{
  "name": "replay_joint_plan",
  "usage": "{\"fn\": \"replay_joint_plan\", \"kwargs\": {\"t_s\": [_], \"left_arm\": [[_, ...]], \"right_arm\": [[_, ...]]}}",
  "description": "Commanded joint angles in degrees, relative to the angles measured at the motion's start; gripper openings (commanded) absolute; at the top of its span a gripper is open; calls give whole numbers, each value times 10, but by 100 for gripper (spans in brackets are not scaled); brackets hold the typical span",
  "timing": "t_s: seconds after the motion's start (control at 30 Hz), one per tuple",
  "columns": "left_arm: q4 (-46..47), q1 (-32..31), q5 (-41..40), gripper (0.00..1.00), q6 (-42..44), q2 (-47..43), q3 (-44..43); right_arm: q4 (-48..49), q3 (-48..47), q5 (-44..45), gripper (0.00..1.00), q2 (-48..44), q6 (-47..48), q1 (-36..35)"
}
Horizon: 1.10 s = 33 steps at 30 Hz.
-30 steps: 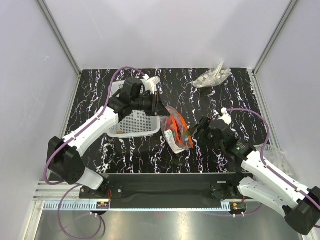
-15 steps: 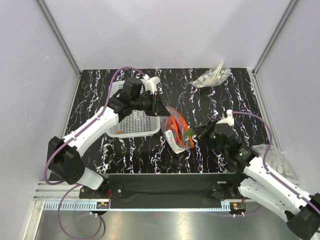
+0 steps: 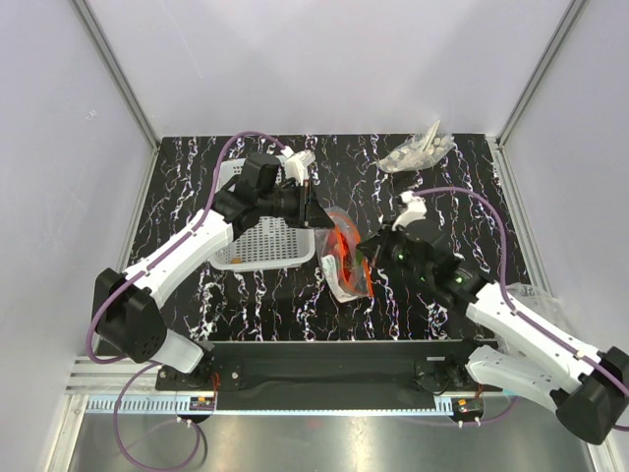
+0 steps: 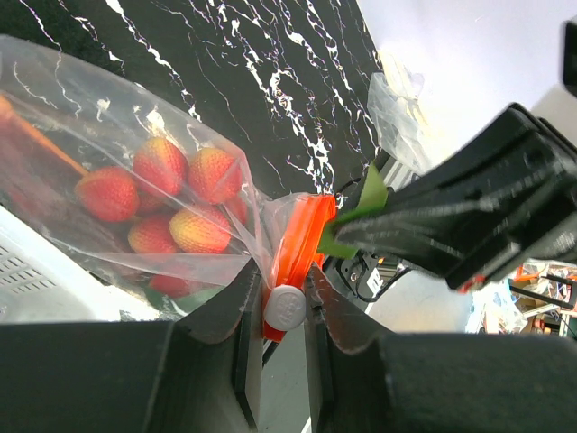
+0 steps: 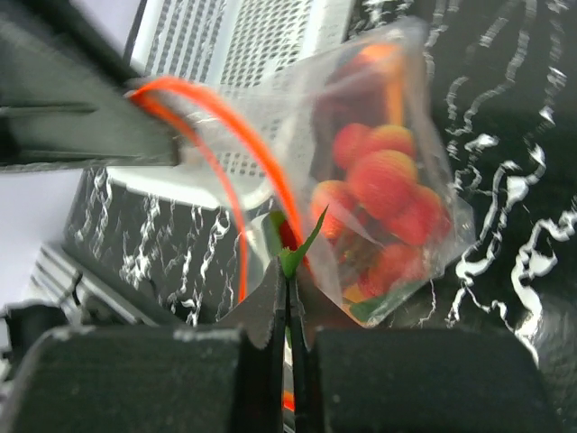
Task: Place the food in the zip-top bag and seal the zipper
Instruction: Adjust the zipper food storage bag at the center of the board.
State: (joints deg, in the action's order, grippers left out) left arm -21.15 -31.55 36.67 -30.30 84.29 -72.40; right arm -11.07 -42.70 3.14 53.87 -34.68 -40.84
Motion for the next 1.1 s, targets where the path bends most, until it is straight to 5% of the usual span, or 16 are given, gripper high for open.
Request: {"fn": "replay_joint_plan", "kwargs": {"t_s": [0.0, 0.63, 0.83, 1.07], "left_arm": [[26, 2, 11, 0, -5, -18, -24], [54, 2, 52, 0, -23, -16, -20], [59, 2, 53, 0, -22, -11, -14], [56, 5, 50, 0, -19, -9, -13]], "right_arm": [[12, -55, -30, 0, 30, 106, -25], [3, -136, -23, 0, 234, 162, -42], [-4, -121, -10, 42, 192, 156, -42], [-91, -148, 12, 63, 105, 156, -42]]}}
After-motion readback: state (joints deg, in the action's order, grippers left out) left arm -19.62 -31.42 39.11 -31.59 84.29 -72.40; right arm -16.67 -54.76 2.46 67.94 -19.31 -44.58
